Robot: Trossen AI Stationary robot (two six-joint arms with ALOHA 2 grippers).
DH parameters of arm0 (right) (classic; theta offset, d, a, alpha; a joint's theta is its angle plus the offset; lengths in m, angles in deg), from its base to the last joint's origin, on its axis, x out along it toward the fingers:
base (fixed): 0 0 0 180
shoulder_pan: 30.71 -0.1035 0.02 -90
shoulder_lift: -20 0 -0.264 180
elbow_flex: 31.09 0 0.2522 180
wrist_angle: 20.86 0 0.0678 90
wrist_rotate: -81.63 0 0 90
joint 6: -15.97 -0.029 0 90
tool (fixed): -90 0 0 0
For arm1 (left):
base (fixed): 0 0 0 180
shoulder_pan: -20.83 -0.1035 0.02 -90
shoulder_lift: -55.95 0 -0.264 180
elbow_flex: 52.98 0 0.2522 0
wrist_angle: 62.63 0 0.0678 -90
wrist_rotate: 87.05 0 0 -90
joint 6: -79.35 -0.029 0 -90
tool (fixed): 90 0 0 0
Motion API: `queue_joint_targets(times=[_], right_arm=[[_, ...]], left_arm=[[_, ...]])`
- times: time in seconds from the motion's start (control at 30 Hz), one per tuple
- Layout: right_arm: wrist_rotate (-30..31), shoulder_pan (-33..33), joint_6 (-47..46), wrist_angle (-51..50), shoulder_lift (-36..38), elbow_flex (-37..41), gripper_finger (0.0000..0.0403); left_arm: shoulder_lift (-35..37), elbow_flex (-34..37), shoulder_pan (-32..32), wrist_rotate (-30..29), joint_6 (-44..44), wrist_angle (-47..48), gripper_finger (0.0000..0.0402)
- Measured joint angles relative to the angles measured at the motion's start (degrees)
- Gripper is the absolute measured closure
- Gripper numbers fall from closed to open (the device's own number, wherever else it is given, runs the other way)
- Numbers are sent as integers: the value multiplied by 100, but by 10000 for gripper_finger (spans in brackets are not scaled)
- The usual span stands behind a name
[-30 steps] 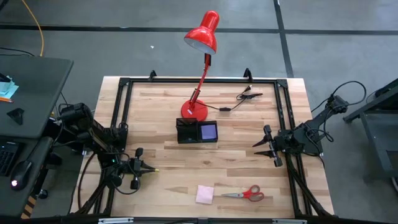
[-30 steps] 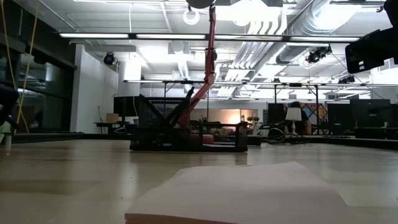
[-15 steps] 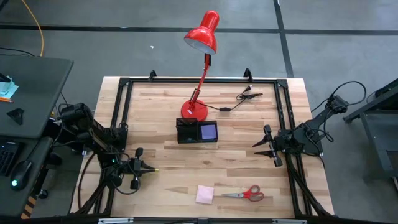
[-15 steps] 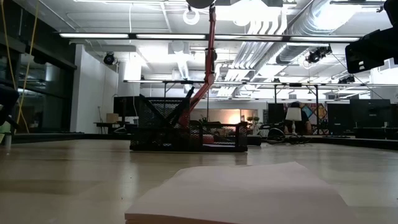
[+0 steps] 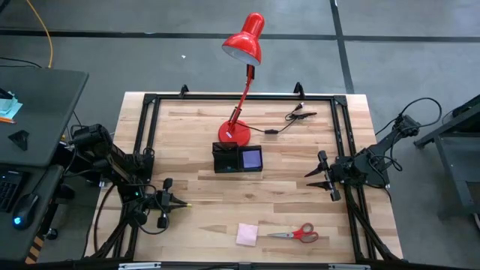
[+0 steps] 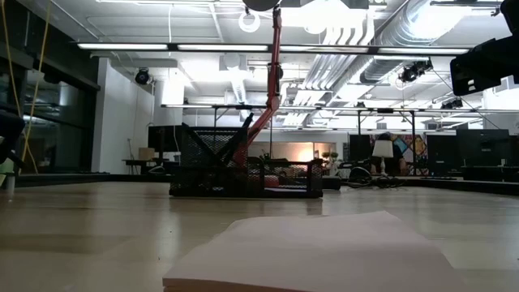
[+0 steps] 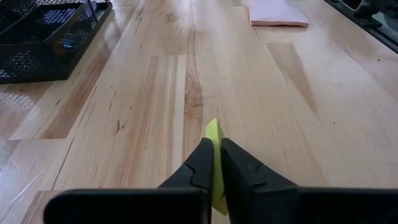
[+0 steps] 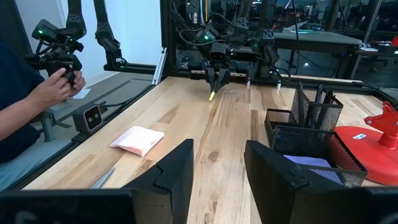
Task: Pick and place office supplies into organizer
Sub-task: Put the green eraser into the black desk organizer
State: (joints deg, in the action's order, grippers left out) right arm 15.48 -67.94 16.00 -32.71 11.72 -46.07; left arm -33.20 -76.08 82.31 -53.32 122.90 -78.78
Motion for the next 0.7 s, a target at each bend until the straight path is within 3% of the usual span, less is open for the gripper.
queue_joint_targets(times=[0.7], right_arm=[[0,0,-2,0,0,0,269]], left_arm=[[0,0,0,-35,2,-27,394]])
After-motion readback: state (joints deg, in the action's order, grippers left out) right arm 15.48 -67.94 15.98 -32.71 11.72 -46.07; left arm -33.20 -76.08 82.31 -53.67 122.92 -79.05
